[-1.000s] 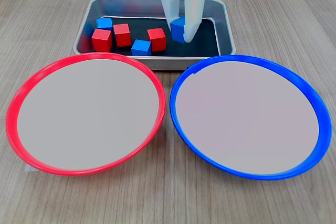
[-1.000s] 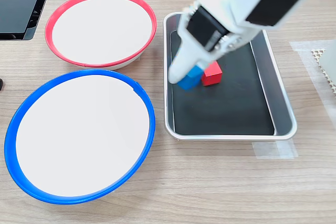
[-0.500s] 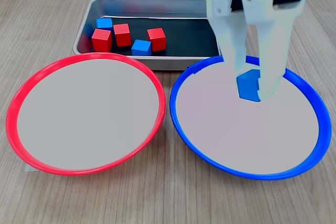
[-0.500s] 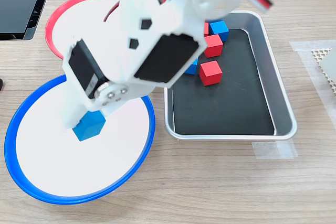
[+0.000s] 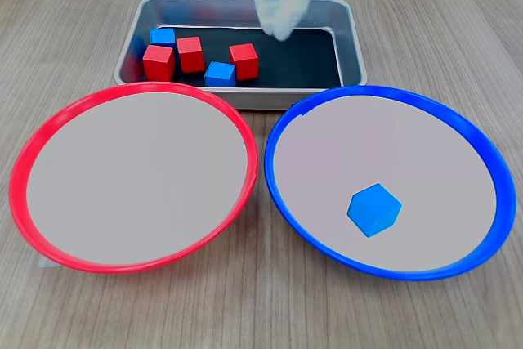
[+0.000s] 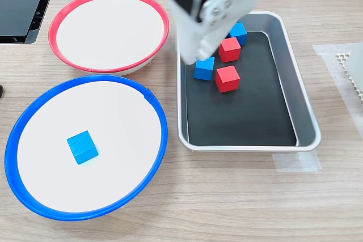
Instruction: Move six blocks from tray to matching dishes
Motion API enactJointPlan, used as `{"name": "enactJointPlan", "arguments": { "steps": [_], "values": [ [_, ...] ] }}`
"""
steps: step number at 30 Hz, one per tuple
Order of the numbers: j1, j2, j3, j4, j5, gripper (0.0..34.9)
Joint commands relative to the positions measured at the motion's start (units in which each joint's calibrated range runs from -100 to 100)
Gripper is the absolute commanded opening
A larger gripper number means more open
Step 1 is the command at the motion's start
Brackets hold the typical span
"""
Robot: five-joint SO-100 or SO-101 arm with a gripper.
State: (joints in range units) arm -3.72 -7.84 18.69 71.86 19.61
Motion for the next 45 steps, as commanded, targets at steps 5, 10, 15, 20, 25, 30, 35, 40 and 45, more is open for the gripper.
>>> {"name": "enactJointPlan", "arguments": {
  "steps": [5, 10, 15, 20, 25, 30, 35, 40, 45],
  "values": [
    [11.7, -11.1, 20.7, -1.7, 9.7, 16.9],
    [13.2, -11.0, 25.2, -5.6, 8.0, 19.8],
    [12.2, -10.1, 27.9, -9.9, 4.3, 20.4],
    [10.5, -8.7, 29.6, -12.6, 3.6, 19.4],
    [8.7, -6.4, 30.1, -14.3, 3.5, 13.2],
    [6.9, -4.7, 28.1, -14.5, 3.3, 0.4],
    [6.8, -4.8, 16.8, -6.9, 2.1, 0.3],
    [10.1, 1.5, -7.5, -4.5, -7.4, 0.3],
    [13.5, 17.1, -29.4, -4.5, -13.6, 0.3]
  ]
}}
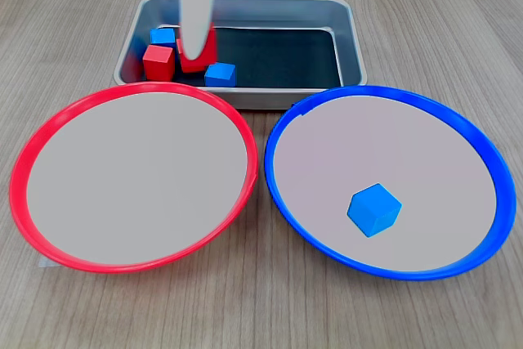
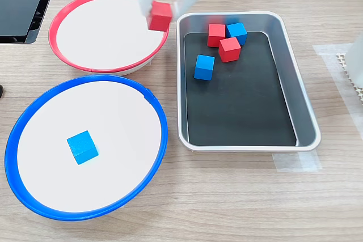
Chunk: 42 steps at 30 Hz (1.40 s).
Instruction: Move six blocks from tray to matching dishes
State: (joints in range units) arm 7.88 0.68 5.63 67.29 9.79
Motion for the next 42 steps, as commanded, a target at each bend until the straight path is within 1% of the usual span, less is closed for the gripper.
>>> {"name": "enactJointPlan", "arguments": {
  "steps": [1, 5, 6, 7, 8, 10, 11, 12, 15, 16, 18, 19, 21, 23, 25, 26, 27, 28, 30, 34, 37, 42],
  "values": [
    [2.3, 11.6, -18.8, -1.0, -4.2, 0.3],
    [3.5, 19.3, -21.2, -8.0, -4.4, 1.1],
    [3.5, 20.0, -20.9, -9.1, -4.2, 2.8],
    [3.5, 20.6, -20.3, -10.1, -4.0, 7.6],
    [3.5, 21.0, -19.5, -11.3, -3.5, 13.3],
    [3.4, 21.0, -18.2, -12.1, -2.8, 22.3],
    [3.3, 20.7, -18.0, -12.1, -2.8, 23.1],
    [3.3, 19.9, -17.9, -11.3, -2.8, 22.9],
    [3.2, 16.0, -16.5, -7.0, -2.2, 17.6],
    [3.3, 13.9, -15.7, -4.4, -1.9, 15.0],
    [3.7, 9.5, -13.0, 1.8, -0.7, 4.5],
    [4.1, 7.0, -11.0, 5.6, -0.2, 3.3],
    [5.0, 3.2, -7.2, 10.5, 0.6, 2.8],
    [6.0, -0.8, -1.5, 14.4, 1.3, 2.8],
    [6.9, -3.7, 4.2, 16.1, 1.3, 4.2],
    [7.1, -4.6, 6.3, 16.4, 1.1, 6.6],
    [7.2, -5.4, 8.6, 16.4, 0.8, 10.6],
    [6.9, -5.7, 10.5, 15.9, 0.2, 13.4],
    [5.8, -4.5, 11.2, 15.0, -1.3, 16.6],
    [3.2, 0.3, 8.6, 14.1, -4.0, 17.4],
    [2.3, 3.1, 7.3, 13.7, -4.6, 17.1],
    [1.7, 7.3, 6.8, 10.3, -5.1, 17.1]
  ]
}}
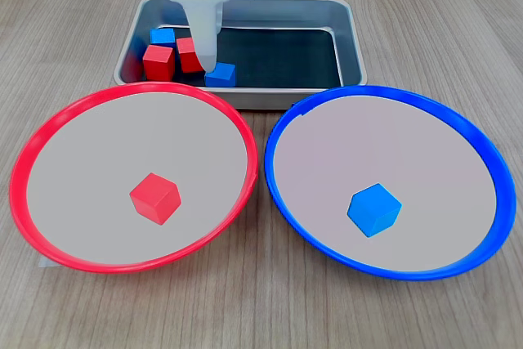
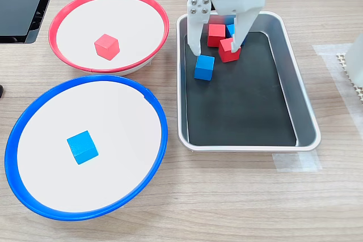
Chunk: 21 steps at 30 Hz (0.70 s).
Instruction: Move six blocks from tray to matching dishes
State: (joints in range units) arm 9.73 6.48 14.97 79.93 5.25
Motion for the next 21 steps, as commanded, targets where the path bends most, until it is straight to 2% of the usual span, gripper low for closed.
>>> {"name": "enactJointPlan", "arguments": {
  "steps": [1, 7, 8, 12, 13, 14, 17, 21],
  "values": [
    [-0.3, 2.2, -3.1, -2.8, -0.7, 17.1],
    [-1.3, 4.5, -4.3, -4.0, -0.5, 16.9],
    [-1.4, 4.8, -4.0, -4.3, -0.3, 15.3],
    [-2.1, 6.1, -2.3, -5.8, 0.7, 12.2],
    [-2.2, 6.5, -2.2, -6.2, 0.9, 9.9],
    [-2.3, 7.0, -2.4, -6.4, 1.2, 2.9],
    [-3.3, 6.8, -3.0, -6.3, 2.4, 0.4],
    [-5.8, 3.0, -4.0, -2.6, 5.6, 0.3]
  ]
}}
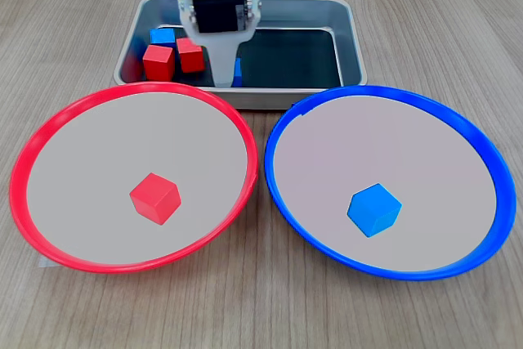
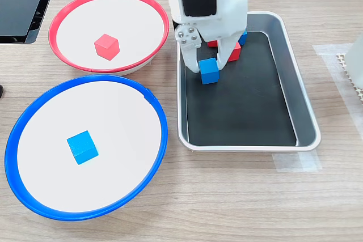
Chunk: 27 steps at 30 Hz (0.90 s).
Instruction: Move six blocks from tray to matching dishes
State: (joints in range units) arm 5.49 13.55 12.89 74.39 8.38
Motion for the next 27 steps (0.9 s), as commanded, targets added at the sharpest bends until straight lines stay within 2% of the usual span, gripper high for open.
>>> {"name": "enactJointPlan", "arguments": {
  "steps": [1, 4, 6, 10, 14, 15, 16, 18, 19, 21, 23, 25, 26, 27],
  "values": [
    [-2.7, -5.5, -3.2, 5.0, 3.2, 0.3],
    [-7.9, -8.9, -9.3, 10.0, 3.7, 0.3],
    [-11.7, -9.5, -14.8, 9.9, 1.7, 0.3],
    [-16.5, -5.5, -23.8, 1.3, -4.4, 0.3],
    [-19.7, -0.2, -22.7, -12.9, -6.2, 0.5],
    [-20.1, 0.3, -20.9, -15.9, -5.8, 3.6],
    [-20.4, 0.3, -19.3, -17.5, -5.2, 8.5],
    [-20.6, -0.5, -16.4, -18.6, -3.9, 21.5],
    [-20.4, -0.9, -15.9, -18.3, -3.8, 22.4],
    [-19.6, -3.1, -14.2, -16.5, -3.2, 21.9],
    [-18.1, -6.0, -12.7, -13.4, -2.4, 18.0],
    [-16.2, -10.3, -9.2, -9.4, -1.0, 16.0],
    [-14.9, -12.2, -7.5, -7.7, -0.2, 9.8],
    [-10.8, -17.3, -2.7, -2.4, 2.1, 1.7]
  ]
}}
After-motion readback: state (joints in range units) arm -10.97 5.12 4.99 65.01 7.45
